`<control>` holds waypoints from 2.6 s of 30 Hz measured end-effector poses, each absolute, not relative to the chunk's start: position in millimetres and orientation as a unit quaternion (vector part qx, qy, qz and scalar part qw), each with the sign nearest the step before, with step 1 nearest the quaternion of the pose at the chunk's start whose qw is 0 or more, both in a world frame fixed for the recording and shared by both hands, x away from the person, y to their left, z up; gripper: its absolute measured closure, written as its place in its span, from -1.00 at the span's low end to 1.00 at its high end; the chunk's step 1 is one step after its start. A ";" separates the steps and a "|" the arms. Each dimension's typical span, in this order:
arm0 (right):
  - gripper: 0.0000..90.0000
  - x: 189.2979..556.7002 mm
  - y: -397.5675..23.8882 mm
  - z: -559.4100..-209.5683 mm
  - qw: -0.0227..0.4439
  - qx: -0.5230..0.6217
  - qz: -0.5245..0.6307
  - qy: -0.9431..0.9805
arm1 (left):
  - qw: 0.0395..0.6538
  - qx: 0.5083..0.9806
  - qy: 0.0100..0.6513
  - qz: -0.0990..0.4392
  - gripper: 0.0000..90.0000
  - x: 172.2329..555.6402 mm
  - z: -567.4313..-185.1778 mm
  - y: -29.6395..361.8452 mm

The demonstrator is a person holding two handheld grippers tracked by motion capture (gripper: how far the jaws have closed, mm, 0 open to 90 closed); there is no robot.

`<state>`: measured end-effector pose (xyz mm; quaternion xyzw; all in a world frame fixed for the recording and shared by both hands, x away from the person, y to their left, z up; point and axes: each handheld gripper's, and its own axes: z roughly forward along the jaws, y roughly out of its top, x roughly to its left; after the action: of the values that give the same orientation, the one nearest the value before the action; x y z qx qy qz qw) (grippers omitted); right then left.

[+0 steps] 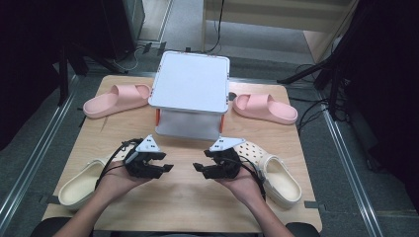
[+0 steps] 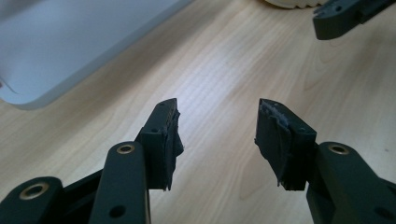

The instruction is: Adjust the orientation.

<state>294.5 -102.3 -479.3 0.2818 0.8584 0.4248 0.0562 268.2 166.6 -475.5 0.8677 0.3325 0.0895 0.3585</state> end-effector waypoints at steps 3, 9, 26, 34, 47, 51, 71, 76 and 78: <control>-0.12 295.7 -101.9 -478.8 0.058 0.271 0.421 0.864 | 0.358 0.867 0.338 0.083 0.08 265.6 -474.8 167.8; -0.02 297.7 -101.6 -477.9 0.039 0.259 0.412 0.873 | 0.354 0.866 0.348 0.067 0.14 263.9 -471.4 175.7; 0.14 310.3 -101.0 -476.9 0.041 0.279 0.394 0.875 | 0.342 0.853 0.388 0.077 0.16 241.8 -453.5 210.3; 0.14 315.7 -96.1 -476.6 0.037 0.272 0.397 0.876 | 0.343 0.835 0.421 0.083 0.18 228.1 -444.6 242.5; 0.14 323.8 -88.3 -475.5 0.037 0.262 0.398 0.878 | 0.354 0.815 0.446 0.106 0.19 198.1 -432.6 290.8; 0.14 324.9 -88.3 -474.2 0.037 0.263 0.403 0.876 | 0.361 0.816 0.438 0.111 0.19 190.7 -428.9 297.6; 0.15 325.6 -86.5 -473.5 0.044 0.263 0.398 0.878 | 0.302 0.820 0.481 0.067 0.39 202.9 -479.7 300.0; 0.19 324.2 -86.7 -473.1 0.041 0.263 0.399 0.878 | 0.303 0.824 0.472 0.088 0.66 211.8 -481.6 290.0; 0.20 323.2 -87.6 -472.1 0.041 0.262 0.403 0.876 | 0.302 0.825 0.469 0.092 0.70 214.5 -479.9 287.6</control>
<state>323.2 -87.6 -472.1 0.2618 0.8761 0.4029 0.0409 214.5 287.6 -479.9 0.8250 0.4688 0.0918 0.3019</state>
